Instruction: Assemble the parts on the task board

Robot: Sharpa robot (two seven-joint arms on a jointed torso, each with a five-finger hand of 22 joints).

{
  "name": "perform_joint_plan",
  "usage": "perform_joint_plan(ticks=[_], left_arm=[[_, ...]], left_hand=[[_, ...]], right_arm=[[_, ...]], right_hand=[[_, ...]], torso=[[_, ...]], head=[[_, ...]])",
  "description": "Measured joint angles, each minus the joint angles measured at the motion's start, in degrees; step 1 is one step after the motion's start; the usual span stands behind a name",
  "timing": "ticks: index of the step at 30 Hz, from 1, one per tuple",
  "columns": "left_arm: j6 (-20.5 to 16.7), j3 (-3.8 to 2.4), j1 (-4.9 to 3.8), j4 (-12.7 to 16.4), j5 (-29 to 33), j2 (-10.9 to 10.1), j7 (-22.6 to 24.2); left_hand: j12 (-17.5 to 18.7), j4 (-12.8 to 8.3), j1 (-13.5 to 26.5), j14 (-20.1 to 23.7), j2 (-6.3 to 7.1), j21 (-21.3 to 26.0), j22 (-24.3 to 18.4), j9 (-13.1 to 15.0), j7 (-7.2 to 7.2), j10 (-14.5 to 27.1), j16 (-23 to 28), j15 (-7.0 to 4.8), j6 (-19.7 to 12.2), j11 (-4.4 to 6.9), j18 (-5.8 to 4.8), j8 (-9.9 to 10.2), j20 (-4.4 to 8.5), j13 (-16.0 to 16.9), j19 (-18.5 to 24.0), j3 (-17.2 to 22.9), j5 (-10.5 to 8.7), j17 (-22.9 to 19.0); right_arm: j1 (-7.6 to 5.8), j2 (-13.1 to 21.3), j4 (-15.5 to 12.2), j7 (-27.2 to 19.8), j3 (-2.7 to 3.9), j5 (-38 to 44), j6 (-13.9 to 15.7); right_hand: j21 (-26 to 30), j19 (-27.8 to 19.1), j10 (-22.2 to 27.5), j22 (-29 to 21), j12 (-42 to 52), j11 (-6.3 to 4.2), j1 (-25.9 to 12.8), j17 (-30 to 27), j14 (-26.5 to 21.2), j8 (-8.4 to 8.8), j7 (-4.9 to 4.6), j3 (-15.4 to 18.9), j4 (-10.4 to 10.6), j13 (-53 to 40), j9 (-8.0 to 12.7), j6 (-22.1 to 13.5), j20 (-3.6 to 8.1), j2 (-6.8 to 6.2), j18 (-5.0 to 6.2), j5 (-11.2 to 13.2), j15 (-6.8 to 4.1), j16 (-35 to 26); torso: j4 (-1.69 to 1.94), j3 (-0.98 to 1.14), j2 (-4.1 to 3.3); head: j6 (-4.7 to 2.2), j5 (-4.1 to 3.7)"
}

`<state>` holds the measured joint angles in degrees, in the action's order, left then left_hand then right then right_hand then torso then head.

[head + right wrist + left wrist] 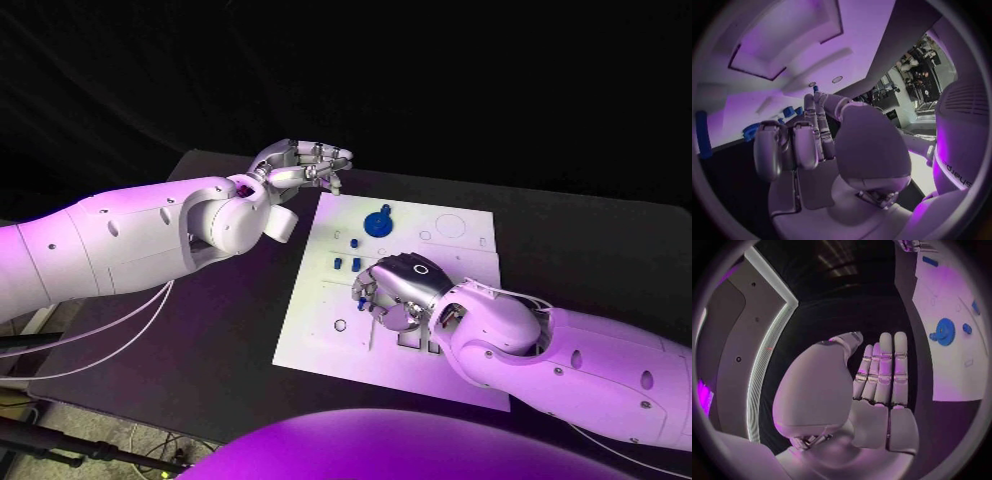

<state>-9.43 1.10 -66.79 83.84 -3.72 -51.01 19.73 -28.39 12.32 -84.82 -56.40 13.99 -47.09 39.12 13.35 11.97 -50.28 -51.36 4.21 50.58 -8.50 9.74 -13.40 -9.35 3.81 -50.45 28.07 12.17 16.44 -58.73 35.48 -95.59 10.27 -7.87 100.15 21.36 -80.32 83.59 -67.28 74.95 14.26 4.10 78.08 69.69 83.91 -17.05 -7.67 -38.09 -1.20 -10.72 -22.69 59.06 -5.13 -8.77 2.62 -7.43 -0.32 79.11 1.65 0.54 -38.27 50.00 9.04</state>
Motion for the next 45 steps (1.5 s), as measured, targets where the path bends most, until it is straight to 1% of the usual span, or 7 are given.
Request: perform_joint_plan(ticks=[22, 26, 32, 33, 38, 42, 45], left_arm=[[0.77, 0.0, 0.0, -0.06, -0.07, -0.01, -0.6], [0.84, 0.0, 0.0, -0.07, -0.07, -0.01, -0.68], [0.9, 0.0, 0.0, -0.07, -0.09, -0.05, -0.77], [0.91, 0.0, 0.0, -0.06, -0.09, -0.07, -0.78], [0.91, 0.0, 0.0, 0.0, -0.09, -0.21, -0.86], [0.92, 0.0, 0.0, 0.01, -0.1, -0.29, -0.9], [0.92, 0.0, 0.0, 0.01, -0.1, -0.32, -0.92]], left_hand=[[0.0, 0.0, 0.23, 0.0, -0.23, 0.0, 0.01, 0.0, 0.0, 0.0, 0.0, 0.0, 0.0, 0.0, 0.0, 0.0, 0.01, 0.03, -0.01, 0.0, 0.0, 0.0], [0.0, 0.0, 0.23, 0.0, -0.23, 0.0, 0.01, 0.0, 0.0, 0.0, 0.0, 0.0, 0.0, 0.0, 0.01, 0.0, 0.01, 0.03, -0.01, 0.0, 0.0, 0.0], [0.0, 0.0, 0.23, 0.21, -0.24, 0.08, -0.07, 0.0, 0.0, 0.02, 0.13, 0.21, 0.0, -0.02, 0.0, 0.0, -0.19, 0.02, 0.19, 0.0, 0.0, 0.0], [0.0, 0.0, 0.23, 0.21, -0.23, 0.23, -0.09, 0.0, 0.0, 0.2, 0.23, 0.21, 0.0, -0.2, 0.0, 0.0, -0.19, 0.02, 0.19, 0.0, 0.0, 0.0], [0.0, 0.0, 0.23, 0.21, -0.24, 0.23, -0.09, 0.01, 0.0, 0.21, 0.23, 0.21, 0.0, -0.21, 0.0, 0.23, -0.19, 0.02, 0.19, 0.0, 0.0, 0.0], [0.0, 0.0, 0.23, 0.21, -0.24, 0.23, -0.09, 0.01, 0.04, 0.23, 0.23, 0.21, -0.03, -0.18, 0.0, 0.23, -0.19, 0.02, 0.19, 0.0, 0.0, 0.0], [0.0, 0.0, 0.23, 0.21, -0.24, 0.23, -0.09, 0.0, 0.21, 0.42, 0.23, 0.21, -0.21, 0.01, 0.0, 0.23, -0.19, 0.02, 0.19, 0.0, 0.0, 0.0]], right_arm=[[0.06, 0.08, 0.72, 0.27, 0.0, 0.46, -0.06], [0.07, -0.32, 0.89, 0.31, -0.24, 0.57, -0.25], [0.14, -0.53, 0.85, 0.39, -0.34, 0.57, -0.66], [0.14, -0.54, 0.82, 0.41, -0.34, 0.56, -0.72], [0.17, -0.54, 0.83, 0.51, -0.4, 0.48, -1.13], [0.17, -0.51, 0.84, 0.52, -0.37, 0.47, -1.4], [0.16, -0.5, 0.84, 0.52, -0.37, 0.46, -1.58]], right_hand=[[0.0, 0.0, -0.19, -0.02, -0.1, 0.02, -0.13, -0.12, 0.0, 0.13, 0.01, 0.0, 0.0, -0.03, 0.0, -0.01, 0.0, -0.15, 0.0, 0.05, 0.0, 0.0], [0.0, 0.0, -0.19, -0.02, -0.1, 0.02, -0.13, -0.12, 0.0, 0.22, 0.01, 0.0, 0.0, -0.04, 0.05, -0.01, 0.0, -0.15, 0.0, 0.05, 0.0, 0.0], [0.0, 0.0, -0.06, -0.02, -0.28, -0.11, -0.13, -0.18, 0.0, 0.18, 0.03, 0.0, 0.0, -0.16, 0.04, -0.03, 0.0, -0.15, 0.0, 0.05, 0.0, 0.0], [0.0, 0.0, -0.06, -0.02, -0.28, -0.11, -0.13, -0.18, 0.0, 0.06, 0.04, 0.0, 0.0, -0.14, 0.03, -0.04, 0.0, -0.15, 0.0, 0.05, 0.0, 0.0], [0.0, 0.0, -0.06, -0.03, -0.29, -0.1, -0.13, -0.25, 0.0, -0.01, 0.12, 0.0, 0.0, -0.12, -0.09, -0.12, 0.0, -0.15, 0.0, 0.07, 0.0, 0.0], [0.0, 0.0, -0.06, -0.03, -0.32, -0.1, -0.14, -0.31, 0.0, -0.01, 0.21, 0.15, -0.15, -0.07, -0.11, -0.22, 0.0, -0.14, 0.0, 0.14, 0.0, 0.0], [0.19, 0.21, 0.05, -0.03, -0.99, 0.01, -0.75, -0.48, 0.0, -0.01, -0.19, 0.56, -0.21, -0.11, -0.13, -0.66, -0.21, -0.27, 0.0, 0.09, 0.0, 0.0]], torso=[[0.02, -0.03, 0.01], [0.04, -0.03, 0.01], [0.06, -0.06, 0.01], [0.06, -0.07, 0.01], [0.05, -0.09, 0.03], [0.03, -0.08, 0.04], [0.02, -0.07, 0.04]], head=[[0.01, 0.1], [0.01, 0.1], [0.01, 0.14], [0.01, 0.14], [0.01, -0.16], [0.01, -0.2], [0.01, -0.2]])
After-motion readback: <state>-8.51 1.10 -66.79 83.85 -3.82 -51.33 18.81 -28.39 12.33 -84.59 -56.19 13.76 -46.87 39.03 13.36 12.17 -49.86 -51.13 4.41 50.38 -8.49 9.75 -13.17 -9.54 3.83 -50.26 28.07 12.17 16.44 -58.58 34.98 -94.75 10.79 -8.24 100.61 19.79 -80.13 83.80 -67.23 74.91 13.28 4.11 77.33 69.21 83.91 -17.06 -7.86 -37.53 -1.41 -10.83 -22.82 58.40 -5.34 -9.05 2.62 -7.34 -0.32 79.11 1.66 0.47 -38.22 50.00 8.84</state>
